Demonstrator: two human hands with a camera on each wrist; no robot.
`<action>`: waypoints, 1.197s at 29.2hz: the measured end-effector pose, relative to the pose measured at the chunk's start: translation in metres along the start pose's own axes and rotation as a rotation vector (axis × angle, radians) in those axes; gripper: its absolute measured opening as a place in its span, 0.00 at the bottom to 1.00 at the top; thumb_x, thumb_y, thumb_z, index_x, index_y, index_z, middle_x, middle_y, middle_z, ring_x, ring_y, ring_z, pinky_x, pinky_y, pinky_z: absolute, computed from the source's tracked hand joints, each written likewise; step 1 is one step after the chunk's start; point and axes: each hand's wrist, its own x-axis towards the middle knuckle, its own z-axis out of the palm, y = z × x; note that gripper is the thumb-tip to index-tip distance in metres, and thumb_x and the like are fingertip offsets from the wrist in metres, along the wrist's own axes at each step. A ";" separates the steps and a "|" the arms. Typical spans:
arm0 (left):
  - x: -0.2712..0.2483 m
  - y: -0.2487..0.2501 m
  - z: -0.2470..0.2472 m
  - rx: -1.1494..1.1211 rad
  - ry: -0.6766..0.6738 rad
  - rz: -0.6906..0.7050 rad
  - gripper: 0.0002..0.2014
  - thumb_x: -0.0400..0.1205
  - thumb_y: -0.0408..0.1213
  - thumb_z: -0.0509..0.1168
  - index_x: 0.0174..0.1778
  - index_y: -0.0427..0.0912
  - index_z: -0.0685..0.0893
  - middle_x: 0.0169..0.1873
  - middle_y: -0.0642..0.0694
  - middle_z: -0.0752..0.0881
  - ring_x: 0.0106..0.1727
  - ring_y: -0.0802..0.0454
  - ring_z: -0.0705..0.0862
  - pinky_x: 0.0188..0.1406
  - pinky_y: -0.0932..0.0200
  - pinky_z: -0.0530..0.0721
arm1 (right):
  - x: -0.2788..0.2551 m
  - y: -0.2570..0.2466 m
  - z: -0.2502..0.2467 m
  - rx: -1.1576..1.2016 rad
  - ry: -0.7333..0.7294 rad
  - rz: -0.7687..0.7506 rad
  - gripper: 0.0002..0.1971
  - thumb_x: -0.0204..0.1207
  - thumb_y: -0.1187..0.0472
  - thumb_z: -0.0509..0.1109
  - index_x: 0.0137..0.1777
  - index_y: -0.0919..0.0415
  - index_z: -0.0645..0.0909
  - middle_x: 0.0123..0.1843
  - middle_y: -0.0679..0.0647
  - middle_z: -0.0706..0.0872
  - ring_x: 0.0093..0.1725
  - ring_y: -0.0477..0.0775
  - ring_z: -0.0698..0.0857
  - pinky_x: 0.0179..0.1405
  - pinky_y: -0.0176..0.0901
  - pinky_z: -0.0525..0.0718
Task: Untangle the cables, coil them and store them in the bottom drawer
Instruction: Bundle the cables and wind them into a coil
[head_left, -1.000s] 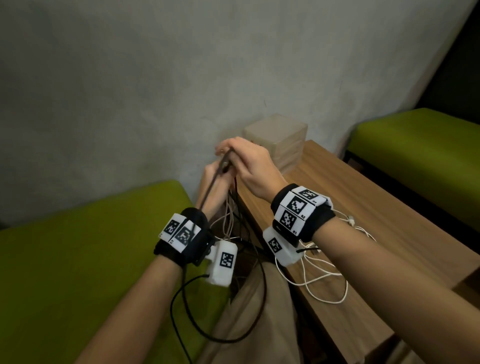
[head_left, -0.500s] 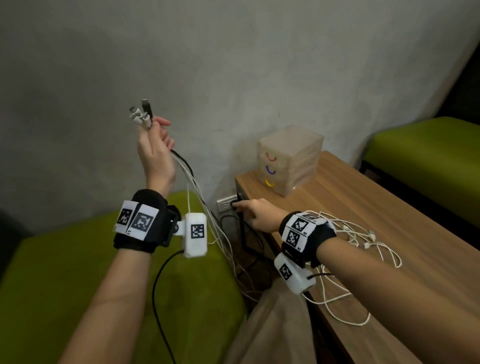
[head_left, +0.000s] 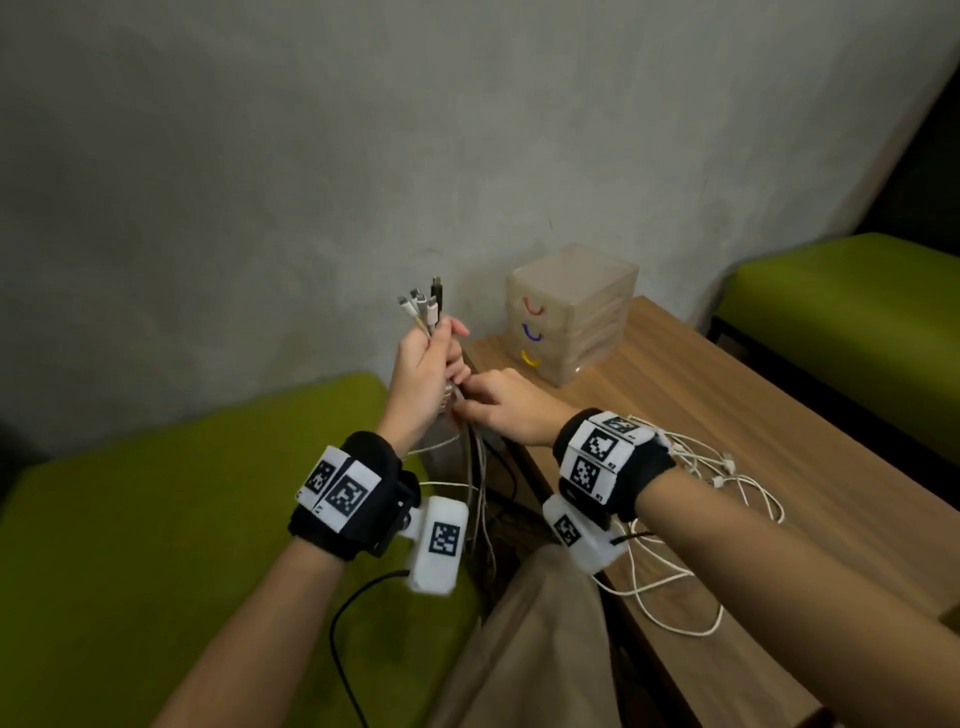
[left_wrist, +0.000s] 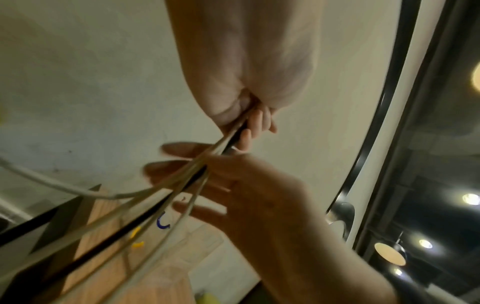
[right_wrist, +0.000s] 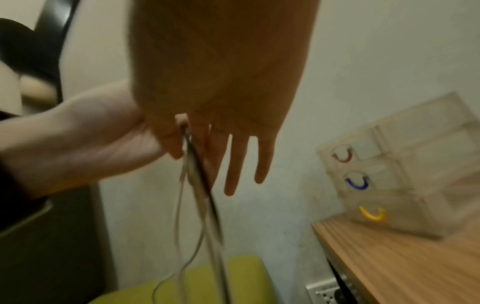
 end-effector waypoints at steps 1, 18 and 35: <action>-0.002 -0.003 0.000 0.030 -0.024 -0.024 0.16 0.87 0.32 0.45 0.36 0.40 0.72 0.14 0.57 0.65 0.17 0.64 0.63 0.19 0.70 0.66 | -0.001 0.002 -0.006 0.030 0.037 -0.024 0.14 0.76 0.56 0.60 0.55 0.62 0.81 0.41 0.51 0.86 0.38 0.43 0.81 0.44 0.34 0.74; -0.043 -0.039 0.106 0.020 -0.263 -0.104 0.12 0.88 0.34 0.46 0.50 0.50 0.74 0.33 0.48 0.75 0.27 0.61 0.72 0.23 0.68 0.70 | -0.065 0.040 -0.046 0.000 0.427 -0.092 0.12 0.82 0.57 0.58 0.55 0.63 0.80 0.46 0.53 0.89 0.46 0.47 0.86 0.51 0.43 0.82; -0.054 -0.078 0.123 0.129 -0.340 -0.241 0.13 0.87 0.37 0.48 0.38 0.44 0.72 0.24 0.52 0.63 0.18 0.63 0.65 0.23 0.70 0.66 | -0.162 0.151 -0.023 -0.385 -0.077 0.511 0.09 0.74 0.62 0.67 0.53 0.59 0.84 0.44 0.55 0.88 0.44 0.52 0.85 0.49 0.47 0.85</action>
